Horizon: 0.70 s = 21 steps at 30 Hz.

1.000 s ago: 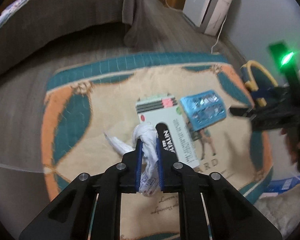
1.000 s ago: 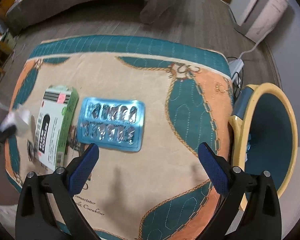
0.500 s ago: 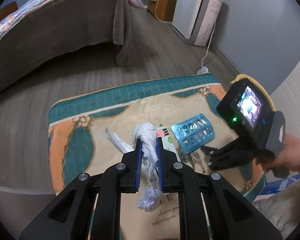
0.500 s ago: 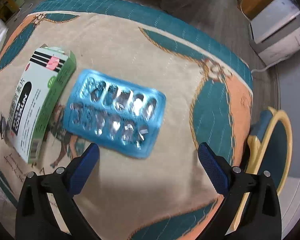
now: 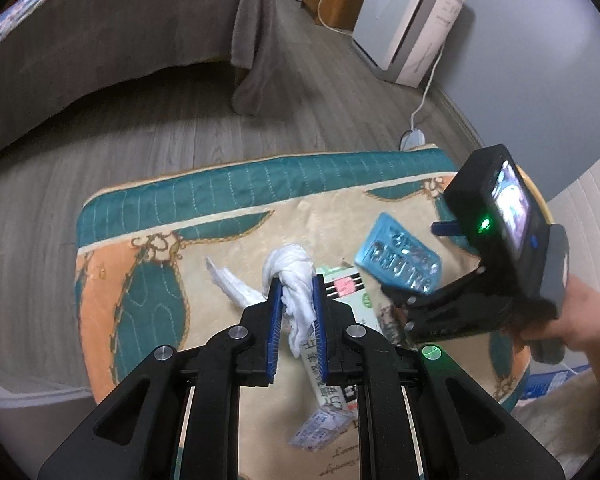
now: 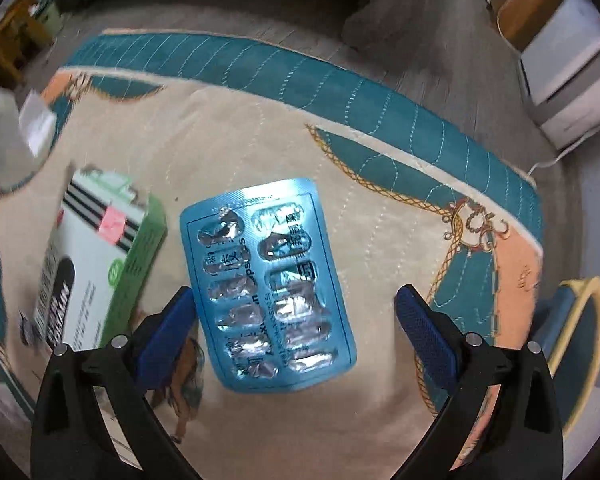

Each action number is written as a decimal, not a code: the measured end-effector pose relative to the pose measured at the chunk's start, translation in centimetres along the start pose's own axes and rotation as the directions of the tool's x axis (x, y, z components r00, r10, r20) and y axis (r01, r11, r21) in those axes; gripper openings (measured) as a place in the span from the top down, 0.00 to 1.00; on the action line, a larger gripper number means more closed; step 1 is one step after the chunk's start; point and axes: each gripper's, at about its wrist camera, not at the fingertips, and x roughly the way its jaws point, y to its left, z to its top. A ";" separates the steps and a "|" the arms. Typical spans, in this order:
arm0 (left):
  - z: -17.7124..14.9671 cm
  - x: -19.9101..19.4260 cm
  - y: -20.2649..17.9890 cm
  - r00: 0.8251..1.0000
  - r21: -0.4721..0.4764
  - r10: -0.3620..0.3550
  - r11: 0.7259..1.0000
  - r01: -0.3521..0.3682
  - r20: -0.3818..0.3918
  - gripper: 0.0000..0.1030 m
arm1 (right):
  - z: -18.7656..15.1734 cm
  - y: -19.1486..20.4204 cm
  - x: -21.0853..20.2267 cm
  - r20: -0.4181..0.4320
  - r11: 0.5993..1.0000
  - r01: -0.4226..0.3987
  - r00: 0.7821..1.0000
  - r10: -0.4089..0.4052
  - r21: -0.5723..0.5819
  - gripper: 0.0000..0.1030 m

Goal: Collect trash
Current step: 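Grasp the white plastic bag with the left tool while the right tool grasps the blue blister tray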

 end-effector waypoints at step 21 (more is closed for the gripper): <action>-1.0 -2.1 -3.1 0.999 0.042 0.005 0.999 -0.006 0.043 0.86 | -1.5 -1.5 -6.0 0.113 0.995 -0.045 0.993 0.035 0.086 0.34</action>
